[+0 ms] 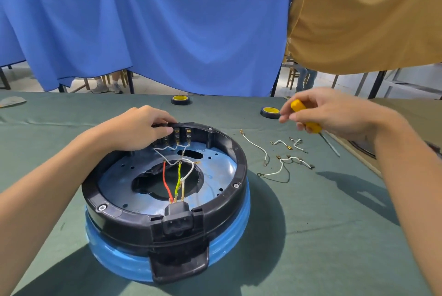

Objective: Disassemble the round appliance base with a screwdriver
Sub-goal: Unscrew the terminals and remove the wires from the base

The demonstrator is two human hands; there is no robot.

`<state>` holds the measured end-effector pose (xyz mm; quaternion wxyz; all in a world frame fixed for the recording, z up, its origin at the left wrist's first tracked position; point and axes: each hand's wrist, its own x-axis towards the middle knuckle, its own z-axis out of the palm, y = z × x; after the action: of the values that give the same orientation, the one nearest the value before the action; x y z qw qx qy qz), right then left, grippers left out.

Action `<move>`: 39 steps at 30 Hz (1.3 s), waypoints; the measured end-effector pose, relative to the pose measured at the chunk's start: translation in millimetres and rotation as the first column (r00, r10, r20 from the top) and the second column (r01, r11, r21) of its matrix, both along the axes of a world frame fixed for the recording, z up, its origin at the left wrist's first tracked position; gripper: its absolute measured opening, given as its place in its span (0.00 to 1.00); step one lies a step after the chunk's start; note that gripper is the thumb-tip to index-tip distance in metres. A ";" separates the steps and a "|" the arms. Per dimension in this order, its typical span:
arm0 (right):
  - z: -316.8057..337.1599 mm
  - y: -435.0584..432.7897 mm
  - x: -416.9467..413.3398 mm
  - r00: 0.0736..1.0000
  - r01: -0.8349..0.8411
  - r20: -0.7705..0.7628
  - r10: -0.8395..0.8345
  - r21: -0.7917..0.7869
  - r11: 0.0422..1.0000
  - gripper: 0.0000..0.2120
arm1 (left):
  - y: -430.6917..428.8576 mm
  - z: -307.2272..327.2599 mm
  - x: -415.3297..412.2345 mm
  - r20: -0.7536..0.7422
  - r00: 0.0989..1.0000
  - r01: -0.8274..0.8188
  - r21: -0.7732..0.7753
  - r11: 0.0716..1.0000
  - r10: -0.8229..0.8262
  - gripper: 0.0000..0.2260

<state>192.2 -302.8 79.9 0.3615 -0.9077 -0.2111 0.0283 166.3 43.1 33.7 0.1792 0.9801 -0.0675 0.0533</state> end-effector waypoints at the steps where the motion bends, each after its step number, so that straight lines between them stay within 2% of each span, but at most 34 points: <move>1: 3.8 6.5 -4.6 0.998 -0.043 -0.042 0.047 0.095 0.995 0.06 | 0.1 0.6 0.3 -0.007 1.000 -0.008 -0.007 1.000 0.008 0.13; 5: 7.0 41.5 -19.8 0.990 -0.104 -0.048 0.131 0.372 0.922 0.05 | 1.6 2.0 1.6 -0.023 1.000 -0.020 -0.028 0.999 0.020 0.10; 8: 3.3 64.8 -22.0 0.993 -0.024 -0.081 0.084 0.560 0.828 0.08 | 4.4 3.9 1.4 -0.040 0.999 -0.016 -0.039 0.999 0.015 0.10; 11: -1.6 79.8 -19.2 0.987 0.051 -0.147 0.070 0.684 0.728 0.11 | 4.8 4.7 1.6 -0.016 1.000 -0.004 -0.034 0.999 0.003 0.09; 13: -3.5 88.1 -17.2 0.983 0.079 -0.169 0.076 0.751 0.656 0.10 | 2.1 3.6 2.5 0.004 1.000 0.005 -0.032 0.999 -0.005 0.09; 16: -2.7 103.3 -12.6 0.993 0.085 -0.119 0.019 0.802 0.591 0.10 | -1.7 0.8 3.9 0.004 1.000 0.029 -0.049 0.998 -0.029 0.09; 21: -20.3 137.0 -7.6 0.981 0.053 0.094 -0.168 0.704 0.708 0.16 | -1.9 3.6 4.1 -0.004 0.995 0.101 -0.028 0.994 -0.101 0.12; 25: -44.7 146.8 -10.0 0.877 0.024 0.394 -0.275 0.534 0.845 0.14 | -0.7 9.5 8.8 -0.028 0.990 0.139 -0.045 0.989 -0.140 0.11; 27: -50.3 146.4 -12.1 0.822 -0.008 0.494 -0.282 0.505 0.863 0.12 | -0.7 10.1 14.3 -0.031 0.988 0.149 -0.072 0.986 -0.152 0.09; 30: -52.1 146.2 -12.8 0.746 -0.027 0.581 -0.325 0.514 0.857 0.11 | -0.9 4.1 22.5 -0.047 0.984 0.163 -0.169 0.972 -0.173 0.09; 33: -51.8 146.4 -12.6 0.723 -0.039 0.610 -0.325 0.506 0.862 0.11 | 1.1 -2.7 26.1 -0.053 0.985 0.144 -0.275 0.950 -0.165 0.09; 39: -54.6 147.1 -11.4 0.665 -0.052 0.698 -0.264 0.397 0.916 0.12 | -0.1 -6.1 24.1 -0.003 0.992 0.127 -0.177 0.976 -0.130 0.11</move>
<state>180.9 -155.8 25.4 0.4161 -0.7622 -0.2860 -0.4050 190.4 43.0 27.6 0.2687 0.9543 -0.1245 0.0405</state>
